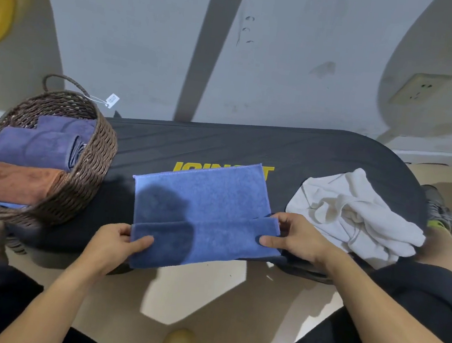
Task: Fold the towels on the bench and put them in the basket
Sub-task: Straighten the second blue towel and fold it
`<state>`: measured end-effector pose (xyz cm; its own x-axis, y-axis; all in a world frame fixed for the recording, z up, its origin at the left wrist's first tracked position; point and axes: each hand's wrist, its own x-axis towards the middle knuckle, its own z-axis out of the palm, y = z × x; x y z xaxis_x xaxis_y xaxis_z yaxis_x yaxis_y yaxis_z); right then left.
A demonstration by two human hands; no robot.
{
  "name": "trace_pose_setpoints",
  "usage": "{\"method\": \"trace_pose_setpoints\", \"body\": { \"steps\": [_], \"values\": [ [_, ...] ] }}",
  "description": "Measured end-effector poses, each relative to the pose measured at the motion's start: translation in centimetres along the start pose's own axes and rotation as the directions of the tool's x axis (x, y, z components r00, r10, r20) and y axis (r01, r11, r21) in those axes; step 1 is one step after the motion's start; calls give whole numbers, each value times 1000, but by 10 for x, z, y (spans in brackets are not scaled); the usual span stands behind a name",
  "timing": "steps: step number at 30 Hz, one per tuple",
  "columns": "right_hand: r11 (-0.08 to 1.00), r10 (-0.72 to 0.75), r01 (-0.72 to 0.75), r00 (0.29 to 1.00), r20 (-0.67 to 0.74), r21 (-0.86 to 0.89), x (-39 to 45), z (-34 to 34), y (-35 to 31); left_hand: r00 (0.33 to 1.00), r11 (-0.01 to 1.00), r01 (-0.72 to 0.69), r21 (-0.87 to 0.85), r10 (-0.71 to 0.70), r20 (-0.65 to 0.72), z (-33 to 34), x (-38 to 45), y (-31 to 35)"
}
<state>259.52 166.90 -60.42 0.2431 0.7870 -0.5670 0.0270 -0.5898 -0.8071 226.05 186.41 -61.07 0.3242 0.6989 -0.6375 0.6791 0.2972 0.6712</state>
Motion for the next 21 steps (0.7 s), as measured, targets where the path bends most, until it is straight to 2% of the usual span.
{"method": "trace_pose_setpoints", "body": {
  "steps": [2, 4, 6, 8, 12, 14, 15, 17, 19, 21],
  "values": [
    [980, -38, 31, 999, -32, -196, 1, -3, 1, 998, 982, -68, 174, 66, 13, -1, -3, -3],
    [955, -65, 41, 995, -72, -293, 2, -4, 1, 988, 936, -150, 319, 156, 9, -1, -5, -1],
    [934, -95, 57, 991, -91, -354, 2, -5, 1, 967, 895, -235, 380, 253, 1, -3, -4, 3],
    [939, -123, 77, 986, -117, -334, 1, -7, 3, 943, 891, -298, 342, 331, -43, -6, -2, 7],
    [987, -155, 140, 944, -291, -74, 9, -1, -5, 907, 929, -336, 153, 363, -212, 2, 8, 15],
    [986, -133, 161, 915, -381, 44, 16, 7, -6, 899, 949, -315, 8, 301, -318, 11, 14, 18],
    [986, -106, 149, 913, -395, 79, 20, 11, -6, 915, 955, -275, -112, 224, -336, 13, 18, 19],
    [993, -54, 87, 930, -363, 76, 26, 16, -1, 971, 938, -138, -317, 66, -228, 15, 24, 19],
    [998, -61, 65, 925, -376, -3, 30, 17, 5, 986, 963, -95, -252, 56, -156, 14, 27, 14],
    [987, -152, 110, 870, -469, -114, 31, 17, 5, 964, 977, -183, -111, 156, -217, 13, 30, 10]
  ]
}}
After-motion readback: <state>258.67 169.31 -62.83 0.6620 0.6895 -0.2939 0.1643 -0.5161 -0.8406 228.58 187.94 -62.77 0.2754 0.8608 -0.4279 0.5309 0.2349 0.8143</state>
